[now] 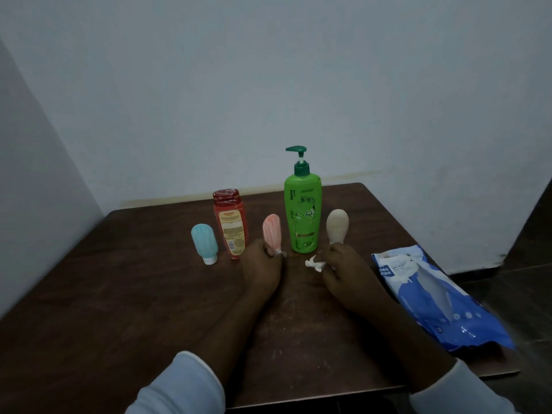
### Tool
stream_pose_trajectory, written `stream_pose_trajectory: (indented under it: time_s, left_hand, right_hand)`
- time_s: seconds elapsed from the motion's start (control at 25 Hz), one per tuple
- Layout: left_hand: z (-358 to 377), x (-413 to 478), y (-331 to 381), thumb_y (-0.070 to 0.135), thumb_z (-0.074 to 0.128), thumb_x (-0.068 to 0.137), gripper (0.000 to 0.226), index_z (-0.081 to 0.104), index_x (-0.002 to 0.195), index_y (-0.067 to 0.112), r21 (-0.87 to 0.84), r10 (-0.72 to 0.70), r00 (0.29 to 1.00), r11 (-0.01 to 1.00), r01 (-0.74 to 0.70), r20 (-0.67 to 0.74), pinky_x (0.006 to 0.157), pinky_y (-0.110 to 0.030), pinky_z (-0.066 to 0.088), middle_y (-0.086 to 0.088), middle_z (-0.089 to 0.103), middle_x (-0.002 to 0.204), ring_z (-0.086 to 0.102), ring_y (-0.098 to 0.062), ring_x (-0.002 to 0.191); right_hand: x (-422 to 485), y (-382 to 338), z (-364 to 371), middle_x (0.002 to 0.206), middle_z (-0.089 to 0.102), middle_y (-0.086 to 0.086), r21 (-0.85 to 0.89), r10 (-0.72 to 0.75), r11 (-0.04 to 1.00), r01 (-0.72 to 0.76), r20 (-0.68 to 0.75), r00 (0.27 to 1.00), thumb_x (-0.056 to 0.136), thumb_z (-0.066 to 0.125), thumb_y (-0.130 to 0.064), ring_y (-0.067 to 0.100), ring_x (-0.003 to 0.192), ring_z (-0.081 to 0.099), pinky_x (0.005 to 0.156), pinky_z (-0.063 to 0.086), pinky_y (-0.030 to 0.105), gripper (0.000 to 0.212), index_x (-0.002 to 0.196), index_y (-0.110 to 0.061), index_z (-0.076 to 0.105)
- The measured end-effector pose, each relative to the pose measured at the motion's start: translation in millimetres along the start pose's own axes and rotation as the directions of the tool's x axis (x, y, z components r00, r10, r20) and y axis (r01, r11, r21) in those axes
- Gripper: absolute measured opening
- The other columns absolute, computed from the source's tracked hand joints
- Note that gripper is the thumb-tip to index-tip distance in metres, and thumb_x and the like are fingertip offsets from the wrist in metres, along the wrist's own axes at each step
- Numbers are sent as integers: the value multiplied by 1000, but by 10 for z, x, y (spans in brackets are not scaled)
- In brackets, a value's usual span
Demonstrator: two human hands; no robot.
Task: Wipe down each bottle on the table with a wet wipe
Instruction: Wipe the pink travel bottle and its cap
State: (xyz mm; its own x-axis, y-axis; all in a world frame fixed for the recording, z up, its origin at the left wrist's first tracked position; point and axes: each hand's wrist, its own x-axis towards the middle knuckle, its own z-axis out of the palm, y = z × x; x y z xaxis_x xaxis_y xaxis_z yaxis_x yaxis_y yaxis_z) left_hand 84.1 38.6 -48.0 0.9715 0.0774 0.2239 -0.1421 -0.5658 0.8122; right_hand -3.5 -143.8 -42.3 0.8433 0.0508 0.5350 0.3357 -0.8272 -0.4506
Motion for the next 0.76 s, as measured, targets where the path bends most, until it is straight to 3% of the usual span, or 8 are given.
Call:
stream_pose_trajectory:
  time_s: [0.12,0.24,0.48,0.56,0.68,0.76]
  left_hand:
    - [25,52,1,21,86,81,33,54,73,20,-2,-42,999,999,42,11,66,-32,52,1,67,81,64,-16,77]
    - [11,92,-6,18,84,82,35,51,70,19,-21,-78,997,997,79,15,59,-29,46,0,66,76,64,-19,75]
    - [-289,-129,-37,20,81,81,34,48,80,16,-79,-52,998,995,55,45,62,-35,46,-4,60,78,55,-19,72]
    - [-495,-250,-107,23,82,78,36,48,85,16,-97,-43,997,994,48,56,66,-42,52,-6,61,83,58,-22,75]
    - [-890,-494,-148,27,82,81,38,49,98,21,-78,-76,982,993,91,173,76,-46,61,-3,65,96,66,-22,88]
    - [-1147,-682,-167,27,80,85,34,51,103,26,-94,-84,955,989,115,286,79,-46,61,-2,68,99,68,-22,91]
  right_hand:
    - [-1,-30,-12,98,60,-9,10,2,1000,-2,12,1000,84,52,-19,6,92,52,81,39,19,26,101,-26,71]
    - [3,-30,-10,98,61,-7,-17,14,1000,-14,25,1000,84,51,-22,8,91,52,81,42,24,26,100,-24,71]
    - [-11,-3,16,96,64,-5,-30,3,1000,-2,40,999,85,56,-17,10,92,55,82,44,29,22,100,-21,71]
    - [-10,-16,0,96,65,-4,-59,0,998,1,23,1000,86,60,-15,12,92,54,82,45,31,20,101,-20,72]
    - [20,-10,-39,98,68,-3,-154,15,988,-21,-38,999,87,60,-14,17,96,55,84,44,36,21,104,-18,73]
    - [14,-28,-41,97,68,-5,-156,-19,988,8,-74,997,86,59,-12,20,94,58,83,42,31,22,103,-16,73]
